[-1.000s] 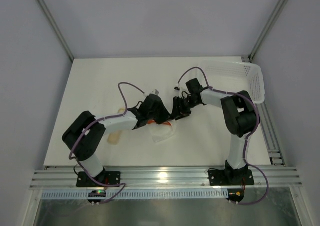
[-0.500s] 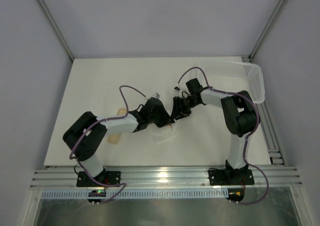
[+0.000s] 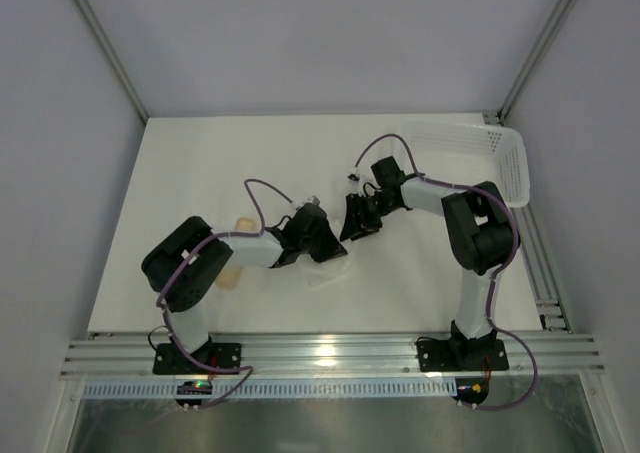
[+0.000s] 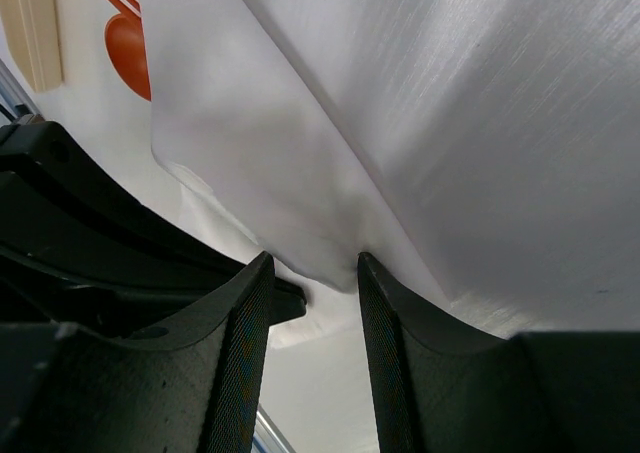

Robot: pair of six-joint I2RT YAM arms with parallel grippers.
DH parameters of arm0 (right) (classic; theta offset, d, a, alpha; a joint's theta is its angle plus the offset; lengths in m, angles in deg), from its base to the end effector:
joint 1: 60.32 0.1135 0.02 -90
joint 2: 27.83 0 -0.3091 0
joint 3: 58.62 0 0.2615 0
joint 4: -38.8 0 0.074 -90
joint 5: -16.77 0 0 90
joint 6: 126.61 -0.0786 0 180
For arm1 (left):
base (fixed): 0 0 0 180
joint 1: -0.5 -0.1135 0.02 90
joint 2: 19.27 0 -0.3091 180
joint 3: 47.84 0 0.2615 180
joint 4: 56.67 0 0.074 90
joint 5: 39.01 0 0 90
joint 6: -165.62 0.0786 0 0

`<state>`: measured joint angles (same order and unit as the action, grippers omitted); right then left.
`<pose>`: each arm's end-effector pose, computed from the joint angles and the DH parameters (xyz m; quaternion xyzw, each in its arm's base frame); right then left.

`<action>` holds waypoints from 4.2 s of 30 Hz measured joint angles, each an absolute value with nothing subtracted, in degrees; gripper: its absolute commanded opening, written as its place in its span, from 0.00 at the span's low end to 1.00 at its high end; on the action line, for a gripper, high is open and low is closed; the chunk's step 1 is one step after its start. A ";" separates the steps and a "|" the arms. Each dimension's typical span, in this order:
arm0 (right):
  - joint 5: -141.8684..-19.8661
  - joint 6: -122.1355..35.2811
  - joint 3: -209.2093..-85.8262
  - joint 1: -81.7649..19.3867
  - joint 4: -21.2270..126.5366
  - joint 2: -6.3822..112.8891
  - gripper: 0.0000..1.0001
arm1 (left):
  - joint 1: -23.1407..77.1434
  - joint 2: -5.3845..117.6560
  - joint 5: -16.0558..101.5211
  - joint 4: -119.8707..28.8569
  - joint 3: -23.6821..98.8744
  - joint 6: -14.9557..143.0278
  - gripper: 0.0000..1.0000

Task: Place the utensils on the paper napkin and roll it up
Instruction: Roll the napkin at the center of the board.

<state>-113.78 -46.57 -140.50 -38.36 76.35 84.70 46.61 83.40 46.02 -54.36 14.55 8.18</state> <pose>0.3640 0.2019 0.1415 -0.1615 0.9092 0.3759 0.0770 0.2720 -0.2926 0.1429 -0.1522 0.9022 -0.3577 0.1869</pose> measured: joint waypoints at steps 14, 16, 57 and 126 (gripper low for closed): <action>-113.78 -45.98 -141.12 -38.30 77.45 84.70 0.49 | 46.61 83.45 46.94 -56.88 11.77 6.36 0.00; -113.91 -46.00 -141.22 -38.30 77.60 84.70 0.53 | 46.61 83.51 46.96 -56.88 11.77 5.86 0.00; -104.73 -44.30 -169.62 -40.98 91.19 96.53 0.11 | 46.63 83.64 47.22 -56.83 11.77 5.07 0.00; -113.21 -49.69 -146.10 -33.64 76.75 89.03 0.04 | 46.89 83.29 47.94 -54.60 12.45 5.12 0.00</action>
